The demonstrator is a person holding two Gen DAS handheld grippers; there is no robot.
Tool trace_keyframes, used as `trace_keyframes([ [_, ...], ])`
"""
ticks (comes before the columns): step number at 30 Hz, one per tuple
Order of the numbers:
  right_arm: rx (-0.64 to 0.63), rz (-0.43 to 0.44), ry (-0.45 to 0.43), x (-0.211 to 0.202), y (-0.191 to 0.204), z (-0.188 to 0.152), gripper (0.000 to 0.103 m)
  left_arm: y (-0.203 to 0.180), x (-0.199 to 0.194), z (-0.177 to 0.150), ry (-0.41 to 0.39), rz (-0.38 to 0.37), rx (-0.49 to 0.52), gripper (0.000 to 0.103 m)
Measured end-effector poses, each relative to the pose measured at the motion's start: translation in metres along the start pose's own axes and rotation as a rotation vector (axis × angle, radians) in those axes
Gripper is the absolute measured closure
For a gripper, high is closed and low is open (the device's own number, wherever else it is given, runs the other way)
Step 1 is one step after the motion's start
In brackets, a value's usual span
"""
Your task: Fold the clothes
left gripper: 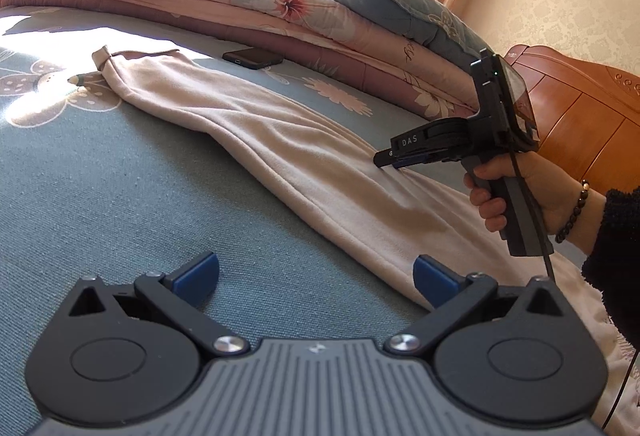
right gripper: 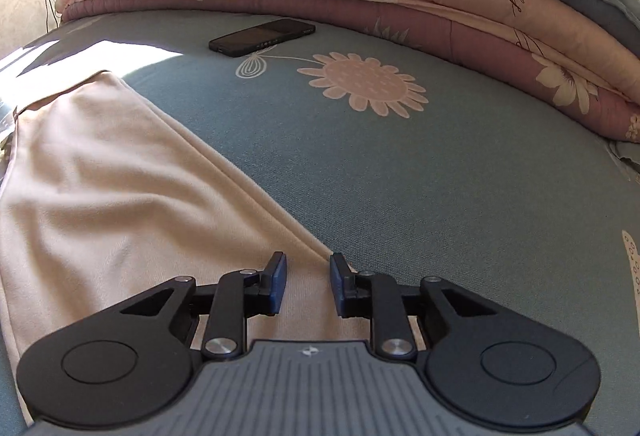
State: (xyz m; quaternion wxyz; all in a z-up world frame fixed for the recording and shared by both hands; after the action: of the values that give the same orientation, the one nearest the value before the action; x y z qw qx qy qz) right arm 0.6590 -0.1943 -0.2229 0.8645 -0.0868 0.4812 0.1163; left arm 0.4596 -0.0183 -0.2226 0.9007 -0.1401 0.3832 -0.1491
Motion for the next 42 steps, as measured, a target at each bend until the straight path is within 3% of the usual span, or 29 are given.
trace_keyframes([
  [4,0.059,0.018,0.007,-0.022,-0.005,0.001,0.074,0.0,-0.001,0.0,-0.004,-0.01,-0.006,0.001],
  [7,0.04,0.072,0.023,-0.051,0.005,-0.012,0.068,0.001,-0.001,0.0,-0.005,-0.013,-0.009,0.001],
  [11,-0.013,0.14,0.121,-0.05,0.028,-0.033,0.066,0.001,-0.001,0.0,-0.007,-0.017,-0.012,0.001],
  [14,-0.029,0.084,0.163,-0.022,0.032,-0.036,0.066,0.001,-0.001,0.0,-0.009,-0.02,-0.015,0.001],
  [17,-0.002,0.041,0.083,-0.006,0.029,-0.015,0.06,0.002,-0.001,0.0,-0.011,-0.024,-0.017,0.001],
  [20,0.075,0.036,0.067,-0.001,0.025,0.0,0.057,0.001,0.0,0.0,-0.01,-0.016,-0.015,0.001],
  [26,0.06,0.036,0.133,-0.029,0.028,-0.019,0.057,-0.006,0.002,0.014,0.01,0.011,-0.022,0.001],
  [30,-0.005,0.036,0.14,-0.061,0.03,-0.027,0.057,-0.012,-0.007,0.051,-0.001,0.002,0.061,0.001],
  [31,-0.01,0.042,0.141,-0.066,0.032,-0.026,0.06,-0.013,-0.007,0.06,0.001,-0.001,0.081,0.001],
  [32,-0.008,0.062,0.147,-0.067,0.035,-0.025,0.075,-0.013,-0.007,0.07,0.004,-0.004,0.102,0.001],
  [34,-0.004,0.107,0.154,-0.068,0.044,-0.019,0.087,-0.013,-0.002,0.088,0.009,-0.017,0.156,0.001],
  [39,-0.082,0.183,0.143,-0.054,0.082,0.02,0.087,-0.005,0.037,0.094,0.09,-0.097,0.313,0.001],
  [42,-0.155,0.223,0.169,-0.038,0.111,0.038,0.087,0.009,0.036,0.092,0.069,-0.099,0.264,0.001],
])
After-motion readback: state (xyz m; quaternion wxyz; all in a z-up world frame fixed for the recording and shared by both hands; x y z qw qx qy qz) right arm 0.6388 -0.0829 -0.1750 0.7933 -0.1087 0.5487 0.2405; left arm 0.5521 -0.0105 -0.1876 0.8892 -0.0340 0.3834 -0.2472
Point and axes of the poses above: each gripper's, at about its wrist camera, not at the fingertips, and x roughly the way its jaws point, y to its left, z to its top, the point moved 9 cm from there along x, roughly the way its jaws point, and after that the axes turned 11 degrees about y, right-handed, at the moved point
